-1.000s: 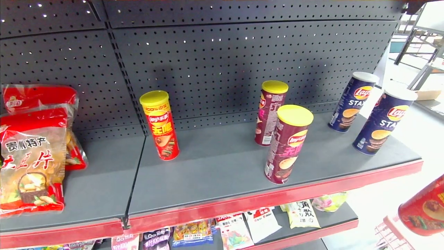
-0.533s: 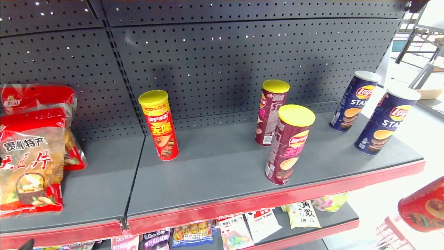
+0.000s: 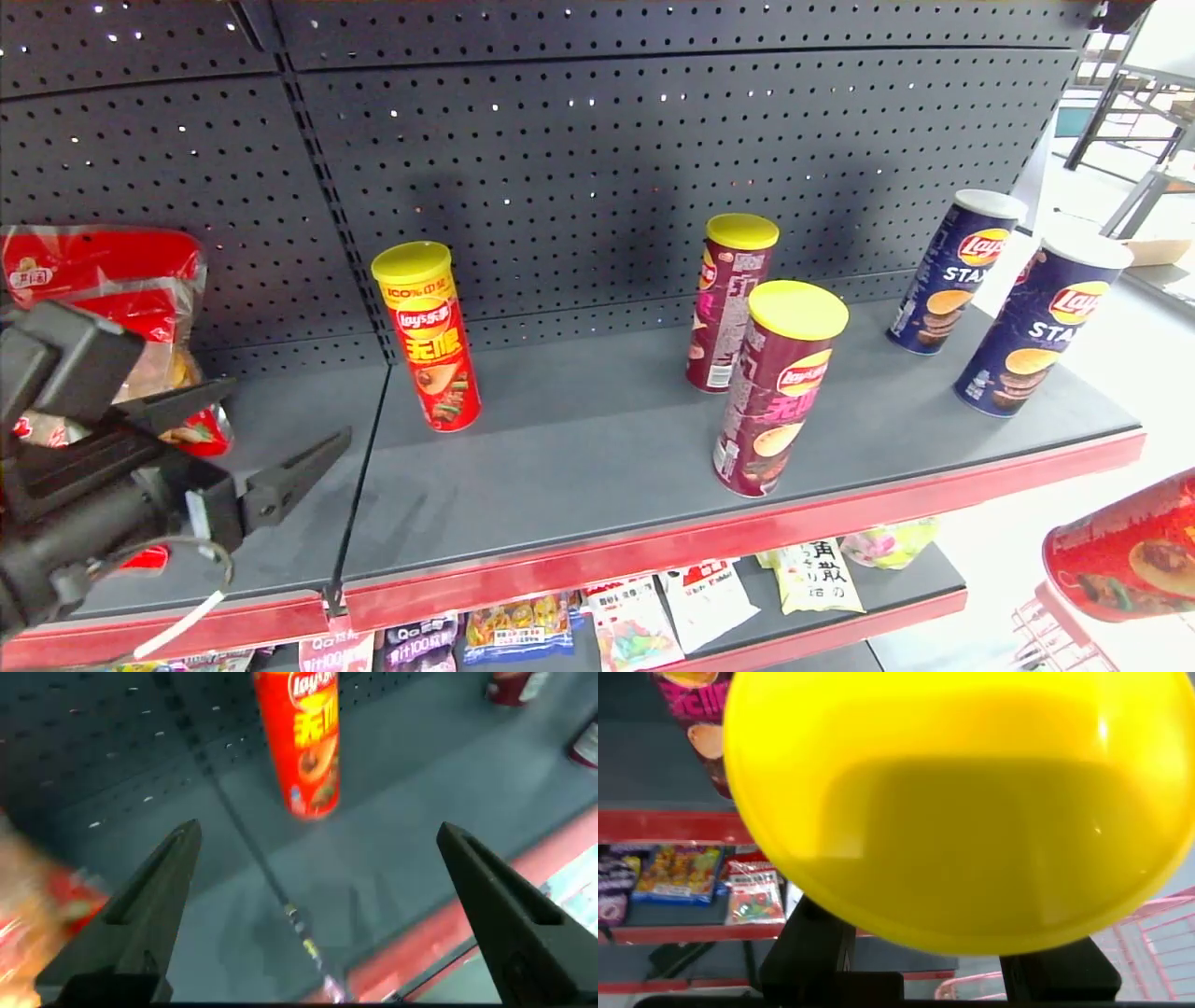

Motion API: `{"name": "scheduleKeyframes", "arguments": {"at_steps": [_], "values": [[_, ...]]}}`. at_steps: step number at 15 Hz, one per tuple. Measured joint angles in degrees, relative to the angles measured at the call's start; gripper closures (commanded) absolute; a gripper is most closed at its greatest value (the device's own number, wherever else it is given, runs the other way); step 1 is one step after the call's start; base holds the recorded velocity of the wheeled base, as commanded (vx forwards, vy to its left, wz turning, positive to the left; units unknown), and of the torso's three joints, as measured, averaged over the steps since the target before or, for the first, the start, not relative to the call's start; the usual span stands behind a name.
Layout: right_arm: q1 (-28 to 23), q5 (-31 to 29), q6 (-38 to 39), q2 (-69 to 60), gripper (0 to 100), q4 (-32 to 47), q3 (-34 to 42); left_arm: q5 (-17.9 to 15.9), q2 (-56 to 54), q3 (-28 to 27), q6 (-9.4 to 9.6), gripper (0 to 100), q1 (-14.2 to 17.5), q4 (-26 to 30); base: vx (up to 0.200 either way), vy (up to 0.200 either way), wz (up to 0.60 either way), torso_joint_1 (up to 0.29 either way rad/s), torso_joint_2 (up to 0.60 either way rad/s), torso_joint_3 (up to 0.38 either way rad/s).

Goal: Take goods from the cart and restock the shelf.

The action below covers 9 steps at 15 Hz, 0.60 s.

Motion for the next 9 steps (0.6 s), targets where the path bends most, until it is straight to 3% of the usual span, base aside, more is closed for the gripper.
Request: {"name": "scheduleKeyframes", "arguments": {"at_steps": [5,9], "values": [[-0.3,-0.11,0.95,-0.66,100,0.04,0.04,-10.17,17.42,-7.61,2.6,0,8.47,-9.78,0.0,0.0,0.0,0.0,0.0,0.0],[-0.3,-0.11,0.98,-0.77,100,0.04,0.04,-21.64,23.41,-10.53,2.78,0,10.05,-11.67,0.0,0.0,0.0,0.0,0.0,0.0]]}}
